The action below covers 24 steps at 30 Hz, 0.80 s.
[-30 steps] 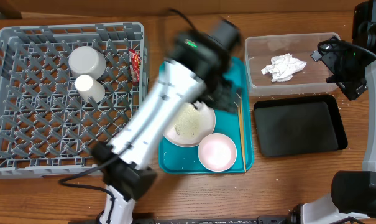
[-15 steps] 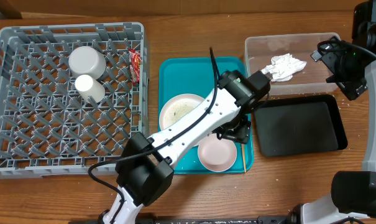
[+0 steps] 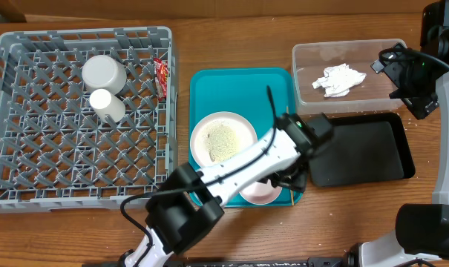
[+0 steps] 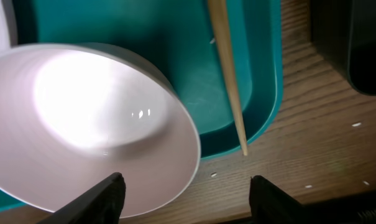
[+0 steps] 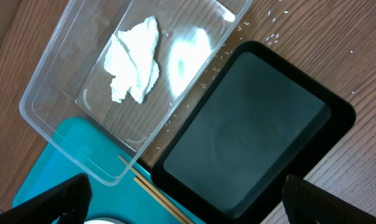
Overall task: Sort waste into correct bins and load items into the dishwasher
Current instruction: 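Reach the left gripper to the pink bowl and grasp its rim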
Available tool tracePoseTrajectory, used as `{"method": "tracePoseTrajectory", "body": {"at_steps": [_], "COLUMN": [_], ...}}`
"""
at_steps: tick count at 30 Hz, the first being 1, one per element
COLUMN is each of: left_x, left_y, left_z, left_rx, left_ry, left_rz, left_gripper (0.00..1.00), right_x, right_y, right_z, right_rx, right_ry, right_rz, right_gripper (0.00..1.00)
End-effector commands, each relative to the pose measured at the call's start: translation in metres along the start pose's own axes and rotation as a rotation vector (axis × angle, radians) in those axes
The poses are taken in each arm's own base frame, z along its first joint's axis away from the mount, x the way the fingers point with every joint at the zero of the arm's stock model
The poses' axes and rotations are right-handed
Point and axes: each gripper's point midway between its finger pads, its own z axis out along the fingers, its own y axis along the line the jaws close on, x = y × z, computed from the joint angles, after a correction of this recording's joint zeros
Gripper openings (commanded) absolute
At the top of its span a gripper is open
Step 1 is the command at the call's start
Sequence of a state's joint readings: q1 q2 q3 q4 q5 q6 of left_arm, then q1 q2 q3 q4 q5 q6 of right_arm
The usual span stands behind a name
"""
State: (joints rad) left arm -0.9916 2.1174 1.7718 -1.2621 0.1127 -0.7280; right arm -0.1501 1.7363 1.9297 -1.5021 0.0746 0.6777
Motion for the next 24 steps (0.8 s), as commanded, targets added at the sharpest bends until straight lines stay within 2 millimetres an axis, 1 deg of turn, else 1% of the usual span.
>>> {"method": "tracePoseTrajectory", "body": {"at_steps": [1,3,6,11,13,15,19,20,21,23,24], "left_x": [0.001,0.002,0.003,0.003,0.005,0.006,0.006,0.006,0.006,0.007,0.008], "left_y": [0.006,0.006,0.013,0.027,0.032,0.032,0.031,0.03,0.03,0.027,0.024], "left_z": [0.009,0.011,0.014,0.029,0.036,0.042,0.043,0.043,0.043,0.042,0.042], "left_rx": [-0.117,-0.145,-0.199,-0.242,-0.249,-0.243,-0.236,-0.234,-0.233,-0.22,-0.205], "left_ry": [-0.077,-0.103,-0.135,-0.143,-0.137,-0.13,-0.131,-0.13,-0.13,-0.118,-0.108], "left_rz": [-0.015,0.003,-0.03,-0.068,-0.07,-0.066,-0.066,-0.066,-0.066,-0.05,-0.035], "left_gripper": [0.62,0.56,0.49,0.48,0.45,0.43,0.37,0.32,0.25,0.07,0.04], "right_x": [-0.003,-0.003,-0.003,-0.003,-0.003,-0.004,-0.003,-0.004,-0.003,-0.003,-0.003], "right_y": [0.002,0.002,0.002,0.002,0.002,0.002,0.002,0.002,0.002,0.002,0.002], "right_z": [-0.01,-0.01,-0.01,-0.01,-0.01,-0.01,-0.01,-0.01,-0.01,-0.01,-0.01], "right_rx": [-0.024,-0.025,-0.025,-0.024,-0.025,-0.024,-0.024,-0.025,-0.025,-0.025,-0.025], "right_ry": [-0.026,-0.026,-0.026,-0.026,-0.026,-0.027,-0.026,-0.027,-0.026,-0.026,-0.026], "right_rz": [0.008,0.008,0.008,0.008,0.008,0.008,0.008,0.008,0.008,0.008,0.008], "right_gripper": [1.0,1.0,1.0,1.0,1.0,1.0,1.0,1.0,1.0,1.0,1.0]}}
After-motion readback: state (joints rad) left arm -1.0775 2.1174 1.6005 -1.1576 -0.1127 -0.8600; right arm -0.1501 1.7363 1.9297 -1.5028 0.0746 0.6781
